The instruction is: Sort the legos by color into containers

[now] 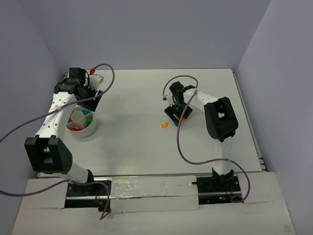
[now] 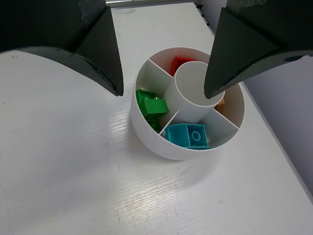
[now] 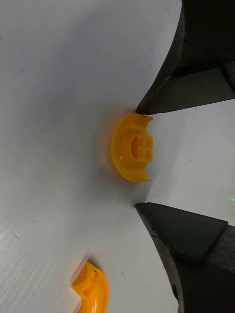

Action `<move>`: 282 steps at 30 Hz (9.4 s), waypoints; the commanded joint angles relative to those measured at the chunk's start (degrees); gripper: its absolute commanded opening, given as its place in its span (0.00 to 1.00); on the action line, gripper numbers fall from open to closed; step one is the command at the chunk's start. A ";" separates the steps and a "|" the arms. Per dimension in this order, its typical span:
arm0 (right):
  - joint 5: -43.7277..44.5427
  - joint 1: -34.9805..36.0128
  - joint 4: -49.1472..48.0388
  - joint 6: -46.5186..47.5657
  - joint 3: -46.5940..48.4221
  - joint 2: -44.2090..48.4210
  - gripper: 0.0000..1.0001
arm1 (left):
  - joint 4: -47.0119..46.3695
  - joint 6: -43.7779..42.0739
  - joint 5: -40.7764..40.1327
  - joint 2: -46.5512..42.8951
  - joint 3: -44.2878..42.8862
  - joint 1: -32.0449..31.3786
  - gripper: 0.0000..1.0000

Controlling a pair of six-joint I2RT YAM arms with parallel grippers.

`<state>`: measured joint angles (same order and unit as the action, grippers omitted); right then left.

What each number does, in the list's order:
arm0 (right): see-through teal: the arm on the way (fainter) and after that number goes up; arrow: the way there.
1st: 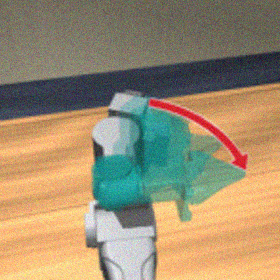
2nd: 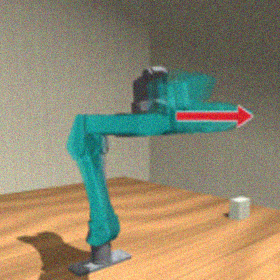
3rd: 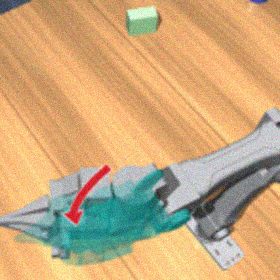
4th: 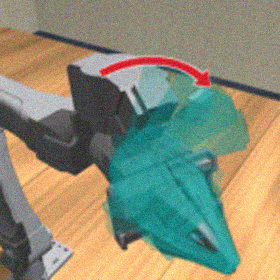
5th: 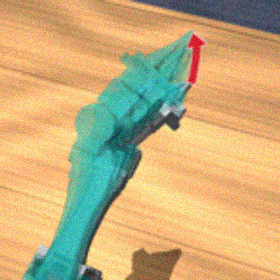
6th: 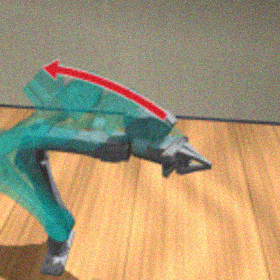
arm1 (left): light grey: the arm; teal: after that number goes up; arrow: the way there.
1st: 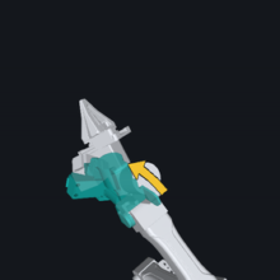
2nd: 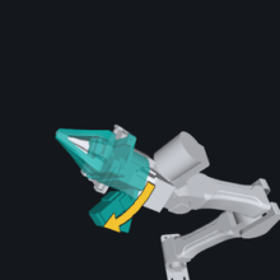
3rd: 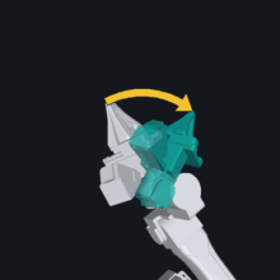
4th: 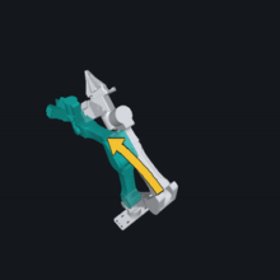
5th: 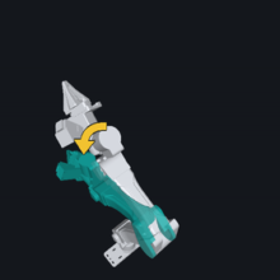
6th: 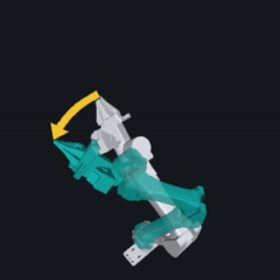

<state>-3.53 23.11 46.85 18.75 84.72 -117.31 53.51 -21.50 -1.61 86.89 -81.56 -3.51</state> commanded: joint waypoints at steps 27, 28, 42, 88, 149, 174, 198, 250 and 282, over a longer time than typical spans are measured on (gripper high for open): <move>-10.21 -0.21 -4.33 5.67 0.72 7.49 0.42 | -1.64 10.36 26.70 -4.10 -7.88 2.48 0.90; -12.11 -0.17 -4.65 6.05 2.02 8.78 0.42 | -1.94 12.21 30.74 -4.25 -7.61 2.83 0.88; -29.89 9.43 -6.84 -0.58 24.14 7.29 0.42 | -26.59 44.63 53.52 -3.92 2.52 2.97 0.80; -22.80 18.46 -6.35 -1.46 35.94 2.28 0.53 | -25.83 43.27 56.01 4.41 -0.90 -4.56 0.00; -22.14 3.12 -10.90 -3.81 14.47 9.34 1.00 | -9.52 11.04 -8.90 -3.44 8.21 8.30 0.00; -22.05 2.81 -10.39 -3.81 15.48 8.59 1.00 | -8.78 10.27 -9.99 0.21 6.35 8.96 0.48; -20.85 1.92 1.22 26.96 -0.20 11.44 0.83 | -7.74 8.68 18.79 -6.95 -6.24 8.96 0.62; -20.82 7.30 8.34 66.15 3.53 -1.78 0.56 | -4.71 10.86 21.08 -5.00 -6.28 8.98 0.64; -20.32 1.97 2.87 46.77 -1.24 2.01 0.68 | -4.96 10.72 21.29 -3.31 -7.30 8.96 0.64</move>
<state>-24.37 25.00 49.99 67.75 85.28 -117.61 49.39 -11.11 18.68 83.52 -86.13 5.37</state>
